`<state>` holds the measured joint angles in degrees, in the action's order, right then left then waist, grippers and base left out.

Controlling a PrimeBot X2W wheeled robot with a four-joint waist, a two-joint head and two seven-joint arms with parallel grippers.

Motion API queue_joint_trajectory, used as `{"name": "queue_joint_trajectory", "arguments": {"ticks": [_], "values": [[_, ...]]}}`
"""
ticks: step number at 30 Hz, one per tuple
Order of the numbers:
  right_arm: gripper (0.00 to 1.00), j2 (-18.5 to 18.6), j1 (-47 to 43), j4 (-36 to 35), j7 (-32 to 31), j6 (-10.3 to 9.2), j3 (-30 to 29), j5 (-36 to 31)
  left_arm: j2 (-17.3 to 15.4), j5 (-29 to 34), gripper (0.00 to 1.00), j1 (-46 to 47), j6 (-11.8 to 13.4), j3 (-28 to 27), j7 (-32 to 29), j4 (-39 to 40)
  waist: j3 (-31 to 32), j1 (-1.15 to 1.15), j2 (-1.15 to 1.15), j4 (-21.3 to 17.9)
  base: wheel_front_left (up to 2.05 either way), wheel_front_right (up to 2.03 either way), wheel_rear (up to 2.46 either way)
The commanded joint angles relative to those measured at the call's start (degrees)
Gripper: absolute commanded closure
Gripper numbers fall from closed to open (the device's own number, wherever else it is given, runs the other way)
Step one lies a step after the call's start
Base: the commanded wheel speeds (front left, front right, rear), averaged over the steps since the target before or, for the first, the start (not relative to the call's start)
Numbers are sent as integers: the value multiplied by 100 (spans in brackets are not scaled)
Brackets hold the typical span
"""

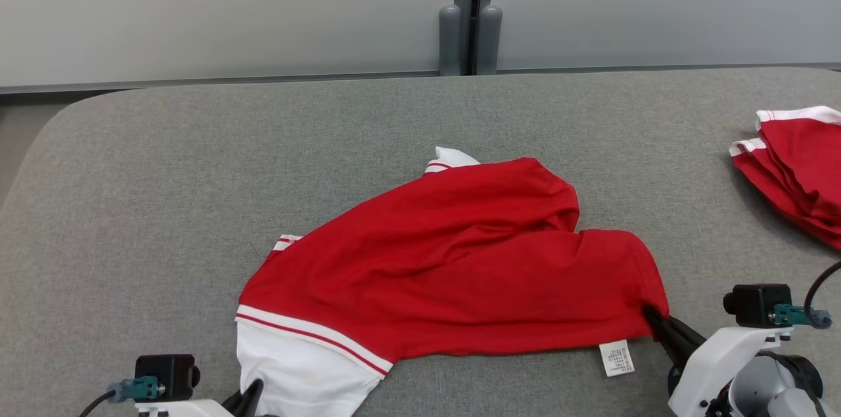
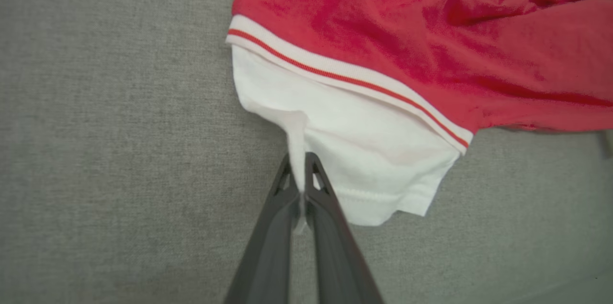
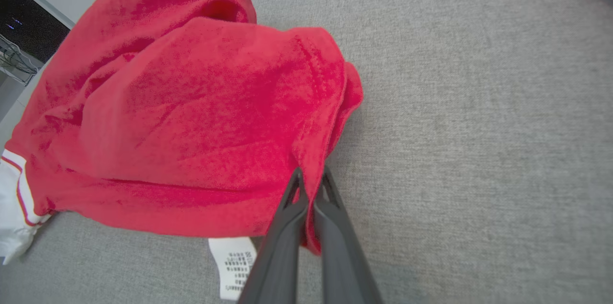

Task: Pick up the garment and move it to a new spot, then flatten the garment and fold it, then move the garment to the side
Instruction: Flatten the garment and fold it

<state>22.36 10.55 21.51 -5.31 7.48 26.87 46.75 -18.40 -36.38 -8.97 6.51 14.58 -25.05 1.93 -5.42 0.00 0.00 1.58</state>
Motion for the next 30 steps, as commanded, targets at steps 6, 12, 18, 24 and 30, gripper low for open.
{"name": "queue_joint_trajectory", "arguments": {"ticks": [6, 12, 18, 24, 30], "values": [[100, 103, -2, -358, 296, 3, -194, 282, -6, 33, 100, 233, -170, -143, 455, 422, 6, 0, 0, -48, 0, 0, 0], [100, 237, 336, -786, 328, 3, -158, 685, -182, 234, 100, 859, -319, -225, 659, 623, -203, 0, 0, -111, 0, 0, 0], [100, 424, 999, -1078, 362, 3, -129, 1066, -333, 431, 100, 1928, -478, -230, 620, 513, -584, 0, 0, -114, 0, 0, 0], [100, 621, 2209, -1113, 419, 3, -88, 1689, -389, 559, 100, 3716, -882, -140, 569, -332, -1186, 0, 0, -91, 0, 0, 0], [100, 834, 3797, -850, 411, 3, 97, 2094, -304, 762, 100, 5752, -1169, 74, 566, -1521, -1842, 0, 0, -45, 0, 0, 0]]}}
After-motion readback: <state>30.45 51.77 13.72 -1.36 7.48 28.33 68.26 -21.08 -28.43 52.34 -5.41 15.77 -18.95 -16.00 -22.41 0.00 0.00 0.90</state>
